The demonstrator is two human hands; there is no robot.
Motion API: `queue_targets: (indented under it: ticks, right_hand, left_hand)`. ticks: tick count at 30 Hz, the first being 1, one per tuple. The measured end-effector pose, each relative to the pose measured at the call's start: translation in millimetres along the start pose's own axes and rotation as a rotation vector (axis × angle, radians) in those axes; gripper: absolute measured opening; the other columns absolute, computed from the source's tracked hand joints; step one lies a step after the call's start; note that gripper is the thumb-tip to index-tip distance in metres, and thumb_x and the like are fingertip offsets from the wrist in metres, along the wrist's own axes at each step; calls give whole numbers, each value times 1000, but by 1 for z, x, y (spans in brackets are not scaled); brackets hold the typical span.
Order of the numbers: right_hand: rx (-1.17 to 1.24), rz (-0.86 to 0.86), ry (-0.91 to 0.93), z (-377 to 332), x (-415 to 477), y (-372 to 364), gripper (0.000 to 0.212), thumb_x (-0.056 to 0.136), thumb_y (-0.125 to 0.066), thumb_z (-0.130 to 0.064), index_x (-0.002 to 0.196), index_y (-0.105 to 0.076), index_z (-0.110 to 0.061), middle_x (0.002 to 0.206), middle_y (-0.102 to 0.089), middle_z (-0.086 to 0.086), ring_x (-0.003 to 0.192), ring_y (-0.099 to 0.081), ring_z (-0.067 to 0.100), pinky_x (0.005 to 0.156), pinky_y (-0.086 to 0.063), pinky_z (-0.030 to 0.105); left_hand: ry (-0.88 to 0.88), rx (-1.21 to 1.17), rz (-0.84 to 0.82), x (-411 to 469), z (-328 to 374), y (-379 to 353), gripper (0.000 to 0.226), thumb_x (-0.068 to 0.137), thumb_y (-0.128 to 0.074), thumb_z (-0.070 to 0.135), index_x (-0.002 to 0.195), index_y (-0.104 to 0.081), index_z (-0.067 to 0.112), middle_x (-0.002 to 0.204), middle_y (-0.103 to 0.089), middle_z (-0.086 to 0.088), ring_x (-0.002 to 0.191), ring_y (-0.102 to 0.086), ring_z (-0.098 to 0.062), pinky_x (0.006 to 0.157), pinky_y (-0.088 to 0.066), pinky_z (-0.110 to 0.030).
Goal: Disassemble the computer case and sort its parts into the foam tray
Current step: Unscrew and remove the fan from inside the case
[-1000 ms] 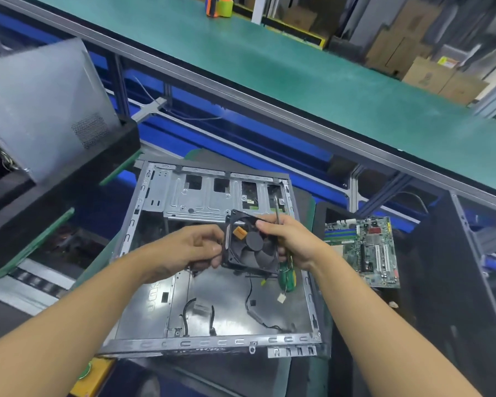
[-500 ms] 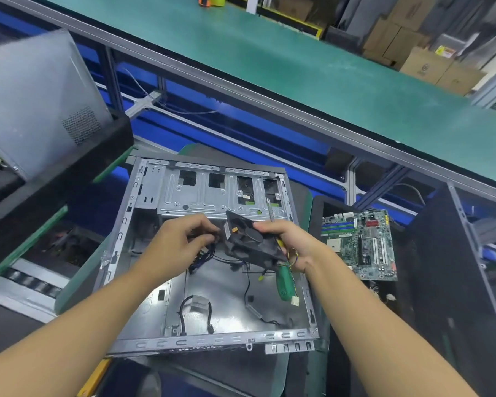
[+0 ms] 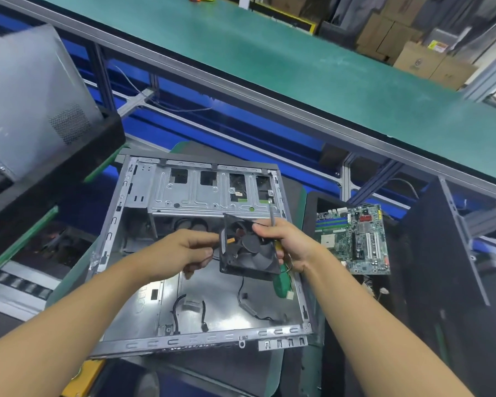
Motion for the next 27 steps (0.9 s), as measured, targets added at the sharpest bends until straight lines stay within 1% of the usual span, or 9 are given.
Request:
queue_targets:
  ticks: [3,6,9,11,14,17,21,24,27]
  right_hand:
    - [35,-10,-10,-1,-2,-4,11,99,-58,-17,88,-58,-14,62,-62,-2,31,-30,4,31,-25,14]
    - [22,-6,-3,-4,-4,-4,5,98,-59,-18,98,-59,-13,67,-62,1,32,-30,4,31,-25,14]
    - [1,-25,19,-7,-7,-6,11,97,-60,-19,105,-61,-11,68,-63,1,32,-31,5,31,-25,14]
    - [-39,-19,23,-8,-7,-7,9,97,-60,-20,104,-62,-15,69,-64,-1,34,-33,6,32,-26,14]
    - [-114,-12,18,-10,-5,-9,10,96,-55,-15,100,-63,-21,67,-62,-3,36,-33,7,36,-26,13]
    - [-149,9,28,-13,-2,-10,17,93,-51,-11,104,-61,-18,66,-55,1,35,-31,8,38,-26,13]
    - [-167,31,34,-15,-3,-8,17,89,-53,-11,104,-60,-16,67,-48,6,35,-28,10,39,-25,14]
    - [-146,42,36,-16,-3,-8,15,86,-54,-15,101,-56,-13,63,-40,7,35,-24,11,40,-24,13]
    - [-137,48,52,-16,-3,-9,4,87,-53,-14,89,-50,-12,57,-36,4,36,-22,13,40,-22,14]
  left_hand:
    - [-21,-90,53,2,0,-4,27,97,-49,5,95,-69,23,73,-51,-14,63,-46,-20,63,-36,-32]
    - [1,-322,37,6,-4,-8,15,83,-57,17,95,-66,14,80,-45,-15,62,-35,-19,59,-26,-31]
    - [38,-524,-52,9,-7,-14,50,81,-71,26,122,-54,3,90,-48,-11,63,-33,-16,55,-31,-22]
    - [27,-562,-61,10,-9,-15,65,76,-81,26,128,-50,2,94,-50,-12,64,-35,-15,55,-29,-21]
    - [17,-592,-68,11,-11,-16,66,74,-86,30,126,-53,5,80,-56,-3,57,-36,-12,52,-31,-18]
    - [2,-642,-55,12,-14,-15,58,82,-78,27,129,-51,7,64,-52,7,47,-30,-6,46,-31,-15]
    - [4,-568,31,13,-15,-9,68,71,-87,39,112,-52,-3,63,-49,1,45,-22,-7,41,-24,-15]
    - [-25,-514,112,14,-13,-4,41,70,-88,40,86,-60,14,64,-47,-5,44,-25,-9,42,-23,-16]
    - [-61,-469,194,16,-13,-1,19,80,-81,28,81,-63,19,64,-48,-7,43,-29,-8,41,-24,-16]
Point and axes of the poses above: each hand's wrist, its own x-axis towards the middle knuckle, its own y-axis out of the back of the hand, z = x × y, the point moved 5 cm from there along x, towards the middle knuckle
